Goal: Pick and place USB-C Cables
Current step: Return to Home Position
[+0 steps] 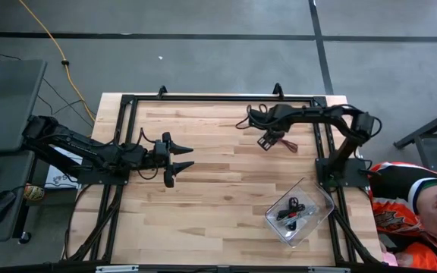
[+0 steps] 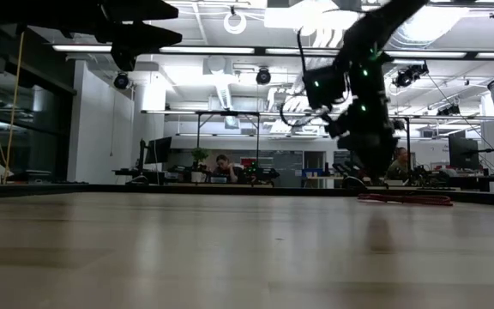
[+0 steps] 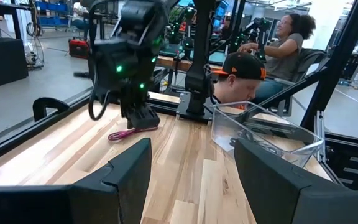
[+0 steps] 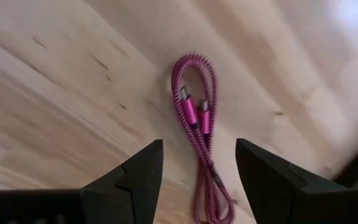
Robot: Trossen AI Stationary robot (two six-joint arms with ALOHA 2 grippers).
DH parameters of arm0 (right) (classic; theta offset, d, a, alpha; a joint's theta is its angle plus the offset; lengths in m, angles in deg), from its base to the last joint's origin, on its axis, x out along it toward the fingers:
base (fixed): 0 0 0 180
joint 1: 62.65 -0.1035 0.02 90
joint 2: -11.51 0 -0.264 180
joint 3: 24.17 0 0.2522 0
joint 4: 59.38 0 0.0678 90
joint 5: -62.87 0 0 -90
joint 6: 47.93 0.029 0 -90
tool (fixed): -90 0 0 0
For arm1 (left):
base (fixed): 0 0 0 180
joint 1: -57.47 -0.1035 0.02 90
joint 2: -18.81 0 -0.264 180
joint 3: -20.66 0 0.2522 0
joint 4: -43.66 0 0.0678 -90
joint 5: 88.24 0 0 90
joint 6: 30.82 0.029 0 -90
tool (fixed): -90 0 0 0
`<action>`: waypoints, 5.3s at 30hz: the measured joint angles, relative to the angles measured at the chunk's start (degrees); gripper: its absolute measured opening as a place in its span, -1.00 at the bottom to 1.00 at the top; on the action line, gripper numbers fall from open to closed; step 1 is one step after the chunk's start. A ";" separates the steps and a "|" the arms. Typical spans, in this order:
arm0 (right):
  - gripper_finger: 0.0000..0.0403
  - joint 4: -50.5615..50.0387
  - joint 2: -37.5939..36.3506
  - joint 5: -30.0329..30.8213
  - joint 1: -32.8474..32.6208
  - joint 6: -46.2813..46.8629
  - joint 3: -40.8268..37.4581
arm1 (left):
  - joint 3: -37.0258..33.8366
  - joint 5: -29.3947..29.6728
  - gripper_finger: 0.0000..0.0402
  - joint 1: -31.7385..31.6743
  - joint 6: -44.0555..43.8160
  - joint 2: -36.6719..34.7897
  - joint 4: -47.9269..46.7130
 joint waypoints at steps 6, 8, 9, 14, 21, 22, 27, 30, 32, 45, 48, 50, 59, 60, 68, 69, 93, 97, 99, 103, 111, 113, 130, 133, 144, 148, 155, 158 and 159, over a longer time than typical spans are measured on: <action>-0.04 9.58 -0.02 -5.92 5.36 -5.34 -6.94 | 0.00 -0.01 0.05 -0.01 -0.01 -0.02 0.02; -0.04 12.37 -0.02 -6.64 6.83 -6.52 -8.06 | 0.00 0.00 0.05 -0.01 -0.02 0.00 0.02; -0.04 13.45 -0.02 -7.09 7.47 -7.17 -8.39 | 0.00 0.00 0.05 -0.02 0.00 0.00 0.02; -0.04 17.05 0.03 -9.96 9.93 -9.71 -9.13 | 0.00 0.00 0.05 -0.01 0.00 -0.02 0.03; -0.04 17.19 0.74 -15.12 11.41 -8.24 -9.02 | 0.00 0.00 0.05 0.00 -0.02 -0.02 0.05; -0.04 17.23 0.76 -15.14 11.39 -8.09 -9.02 | 0.00 0.00 0.05 0.00 -0.04 -0.02 0.05; -0.06 17.31 0.81 -15.39 11.35 -7.81 -9.02 | 0.00 0.00 0.05 0.00 -0.05 -0.02 0.05; -0.17 17.46 0.83 -15.42 11.27 -7.24 -9.04 | 0.00 0.00 0.05 0.00 -0.02 -0.02 0.07; -0.31 17.60 0.83 -14.81 10.98 -7.13 -9.04 | 0.00 0.00 0.05 -0.02 -0.02 -0.02 0.07; -0.94 11.93 -4.19 -4.09 0.41 -4.66 -9.33 | 0.00 0.00 0.05 -0.01 -0.02 -0.01 0.09; -0.96 8.83 -8.58 -1.50 -3.44 -2.30 -9.30 | 0.00 0.00 0.05 0.00 -0.02 -0.01 0.11; -0.93 9.55 -12.00 -1.21 -5.67 -0.63 -9.29 | 0.00 0.00 0.05 -0.02 -0.08 -0.01 0.09; -0.96 29.65 -21.33 1.56 -15.69 -0.27 -9.22 | 0.00 -0.13 0.05 -0.01 -0.20 -0.02 0.08; -0.96 34.05 -21.31 1.81 -16.92 -1.31 -9.22 | 0.00 -0.13 0.05 0.00 -0.18 0.00 0.09; -0.98 72.05 -13.81 -1.67 -23.06 -12.49 -9.15 | 0.00 -0.13 0.05 -0.02 -0.20 -0.02 0.32; -0.97 76.93 -12.11 -2.46 -23.62 -13.54 -9.15 | 0.00 -0.14 0.05 -0.02 -0.18 -0.01 0.39; -0.97 107.18 -1.62 -10.90 -27.12 -14.76 -9.11 | 0.00 -0.04 0.05 0.00 -0.04 0.00 0.33; -0.97 107.09 -1.62 -10.97 -27.21 -14.71 -9.11 | 0.00 0.09 0.05 -0.01 -0.02 0.00 0.33; -0.97 107.02 -1.62 -10.99 -27.20 -14.71 -9.11 | 0.00 0.09 0.05 0.00 -0.02 0.00 0.33; -0.97 107.02 -1.62 -10.98 -27.19 -14.71 -9.11 | 0.00 0.09 0.05 0.00 -0.02 0.00 0.31; -0.97 106.95 -1.62 -10.99 -27.19 -14.71 -9.11 | 0.00 0.09 0.05 -0.01 -0.01 0.00 0.30; -0.97 106.91 -1.62 -10.99 -27.19 -14.71 -9.11 | 0.00 0.09 0.05 -0.02 0.00 0.00 0.30; -0.97 106.61 -1.62 -10.99 -27.19 -14.25 -9.11 | 0.00 0.07 0.05 0.00 0.00 0.00 0.28; -0.97 106.58 -1.62 -10.99 -27.19 -14.25 -9.11 | 0.00 0.07 0.05 0.00 -0.02 0.00 0.28; -0.97 105.61 -1.62 -11.12 -27.19 -14.10 -9.12 | 0.00 0.07 0.05 -0.01 0.00 0.00 0.28; -0.97 104.35 -2.33 -16.02 -27.27 -14.07 -9.11 | 0.00 0.07 0.05 0.00 0.00 0.00 0.28; -0.97 79.35 -15.60 -15.89 -31.46 -14.22 -7.59 | 0.00 0.07 0.05 -0.01 0.02 0.00 0.33; -0.97 60.48 -21.37 -8.72 -36.11 -13.22 -2.66 | 0.00 0.07 0.05 0.00 0.02 0.00 0.49; -0.97 54.47 -22.54 -6.20 -38.09 -12.33 -0.56 | 0.00 0.07 0.05 0.00 0.04 0.00 0.78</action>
